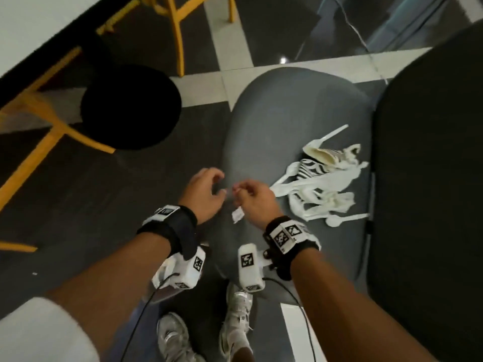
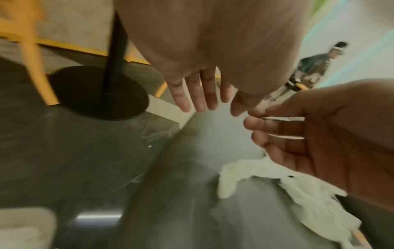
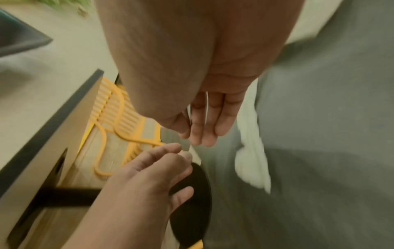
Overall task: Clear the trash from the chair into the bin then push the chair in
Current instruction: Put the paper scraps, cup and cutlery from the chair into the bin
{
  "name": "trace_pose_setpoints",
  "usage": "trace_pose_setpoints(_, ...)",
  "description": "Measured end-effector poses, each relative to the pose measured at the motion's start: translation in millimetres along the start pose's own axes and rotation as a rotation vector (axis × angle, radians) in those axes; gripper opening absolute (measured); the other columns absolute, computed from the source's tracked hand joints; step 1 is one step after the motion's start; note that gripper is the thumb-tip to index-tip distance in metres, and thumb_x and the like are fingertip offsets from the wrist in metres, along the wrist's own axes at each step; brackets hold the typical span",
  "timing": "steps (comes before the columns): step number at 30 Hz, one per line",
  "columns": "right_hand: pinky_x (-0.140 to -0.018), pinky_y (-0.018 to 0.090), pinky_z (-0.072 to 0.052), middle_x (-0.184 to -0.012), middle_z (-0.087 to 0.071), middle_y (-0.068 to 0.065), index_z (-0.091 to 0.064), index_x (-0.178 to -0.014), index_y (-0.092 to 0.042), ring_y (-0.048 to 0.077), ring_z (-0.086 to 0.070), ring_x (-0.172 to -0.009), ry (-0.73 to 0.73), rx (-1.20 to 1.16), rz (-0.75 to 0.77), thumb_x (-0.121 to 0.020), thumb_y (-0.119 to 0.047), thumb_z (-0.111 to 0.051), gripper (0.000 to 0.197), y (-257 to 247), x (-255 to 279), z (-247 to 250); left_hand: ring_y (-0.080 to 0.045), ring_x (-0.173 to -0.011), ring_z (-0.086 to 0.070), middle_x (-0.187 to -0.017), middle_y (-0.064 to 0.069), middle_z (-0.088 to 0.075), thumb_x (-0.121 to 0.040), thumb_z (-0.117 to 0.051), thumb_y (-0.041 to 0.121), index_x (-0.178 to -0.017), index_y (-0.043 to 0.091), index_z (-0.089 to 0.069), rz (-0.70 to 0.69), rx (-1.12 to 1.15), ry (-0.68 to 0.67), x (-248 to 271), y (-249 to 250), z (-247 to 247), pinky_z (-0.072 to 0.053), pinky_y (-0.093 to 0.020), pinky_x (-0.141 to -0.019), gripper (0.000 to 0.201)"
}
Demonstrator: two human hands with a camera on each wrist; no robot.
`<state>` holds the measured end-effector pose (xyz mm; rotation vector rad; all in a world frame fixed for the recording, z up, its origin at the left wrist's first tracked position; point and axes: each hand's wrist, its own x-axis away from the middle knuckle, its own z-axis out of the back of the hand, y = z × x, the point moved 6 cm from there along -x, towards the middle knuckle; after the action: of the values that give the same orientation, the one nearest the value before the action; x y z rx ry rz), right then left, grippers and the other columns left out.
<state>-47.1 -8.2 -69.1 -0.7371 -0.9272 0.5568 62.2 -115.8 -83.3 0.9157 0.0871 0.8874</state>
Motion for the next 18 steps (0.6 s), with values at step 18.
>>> trace_pose_setpoints(18, -0.093, 0.037, -0.05, -0.12, -0.058, 0.006, -0.057, -0.114, -0.021, 0.028, -0.058, -0.11, 0.049, 0.652, -0.253, -0.087, 0.0, -0.05, 0.035, 166, 17, 192, -0.038, -0.121, -0.051, -0.135, -0.018, -0.05, -0.09, -0.058, 0.019, -0.14, 0.008, -0.04, 0.071, -0.402, -0.298, -43, 93, -150, -0.043, -0.043, -0.1, 0.054)
